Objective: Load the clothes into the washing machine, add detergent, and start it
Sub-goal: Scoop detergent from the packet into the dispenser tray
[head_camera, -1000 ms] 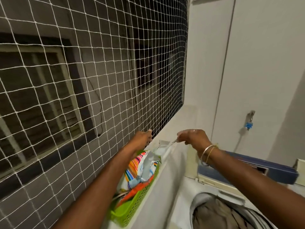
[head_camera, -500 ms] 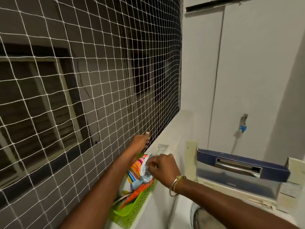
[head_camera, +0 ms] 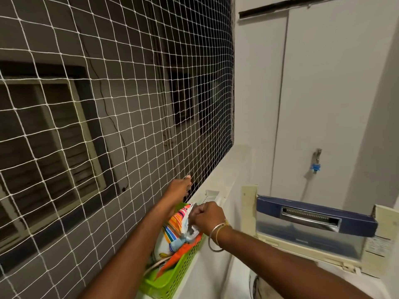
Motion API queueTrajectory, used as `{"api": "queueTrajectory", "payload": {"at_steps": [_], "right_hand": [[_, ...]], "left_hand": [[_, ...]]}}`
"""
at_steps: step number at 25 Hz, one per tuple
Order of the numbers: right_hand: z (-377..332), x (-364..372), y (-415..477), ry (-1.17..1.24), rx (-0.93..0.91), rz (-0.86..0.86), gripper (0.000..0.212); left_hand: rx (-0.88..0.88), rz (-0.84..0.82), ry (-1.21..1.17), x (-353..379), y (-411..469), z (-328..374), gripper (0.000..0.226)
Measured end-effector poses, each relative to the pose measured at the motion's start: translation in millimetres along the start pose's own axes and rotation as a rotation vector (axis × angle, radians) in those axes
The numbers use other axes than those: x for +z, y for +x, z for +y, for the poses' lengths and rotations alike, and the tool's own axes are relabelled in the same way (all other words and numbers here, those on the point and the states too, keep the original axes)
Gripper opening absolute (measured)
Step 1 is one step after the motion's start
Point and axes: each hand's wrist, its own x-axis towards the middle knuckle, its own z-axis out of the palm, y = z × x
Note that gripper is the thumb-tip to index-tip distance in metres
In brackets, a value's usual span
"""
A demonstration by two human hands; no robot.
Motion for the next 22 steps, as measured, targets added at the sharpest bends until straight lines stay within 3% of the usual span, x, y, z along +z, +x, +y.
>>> {"api": "queueTrajectory", "payload": {"at_steps": [11,22], "right_hand": [[0,-83,11,0.435,0.110,0.015,0.013],[8,-133,57,0.477,0.094,0.033,0.003]], "left_hand": [[-0.019,-0.038,0.032,21,25,13,0.041],[-0.035,-0.030,0.019,32,53,23,0.049]]}}
